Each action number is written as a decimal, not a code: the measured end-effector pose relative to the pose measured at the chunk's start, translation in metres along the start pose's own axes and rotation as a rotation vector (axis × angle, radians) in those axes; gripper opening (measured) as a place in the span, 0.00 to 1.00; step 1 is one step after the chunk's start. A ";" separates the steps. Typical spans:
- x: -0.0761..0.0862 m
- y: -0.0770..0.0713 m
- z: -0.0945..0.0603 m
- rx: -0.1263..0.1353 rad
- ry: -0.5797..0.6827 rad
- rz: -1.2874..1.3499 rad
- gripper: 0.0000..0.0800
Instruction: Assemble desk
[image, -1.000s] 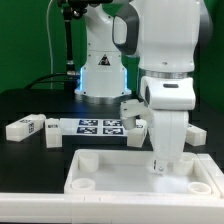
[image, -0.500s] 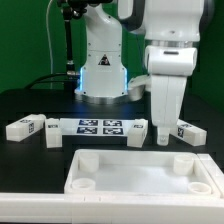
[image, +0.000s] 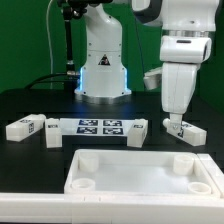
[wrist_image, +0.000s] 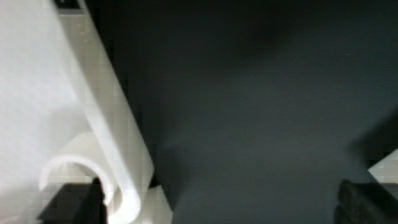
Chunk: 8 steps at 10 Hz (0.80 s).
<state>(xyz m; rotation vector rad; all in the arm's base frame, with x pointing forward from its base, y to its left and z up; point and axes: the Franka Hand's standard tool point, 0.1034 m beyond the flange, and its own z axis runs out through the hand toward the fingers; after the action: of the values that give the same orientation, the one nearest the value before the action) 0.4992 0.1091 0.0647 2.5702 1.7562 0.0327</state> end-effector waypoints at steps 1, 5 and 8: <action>0.000 0.000 0.000 0.002 0.002 0.045 0.81; 0.006 -0.024 0.003 0.023 -0.002 0.558 0.81; 0.029 -0.043 0.003 0.044 0.006 0.847 0.81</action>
Offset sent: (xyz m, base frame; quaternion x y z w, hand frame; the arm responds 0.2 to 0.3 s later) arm -0.0255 0.0070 0.0021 -0.0188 -0.0043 0.2678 0.9633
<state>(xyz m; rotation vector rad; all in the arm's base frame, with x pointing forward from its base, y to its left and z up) 0.4700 0.1513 0.0599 3.1135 0.5544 0.0178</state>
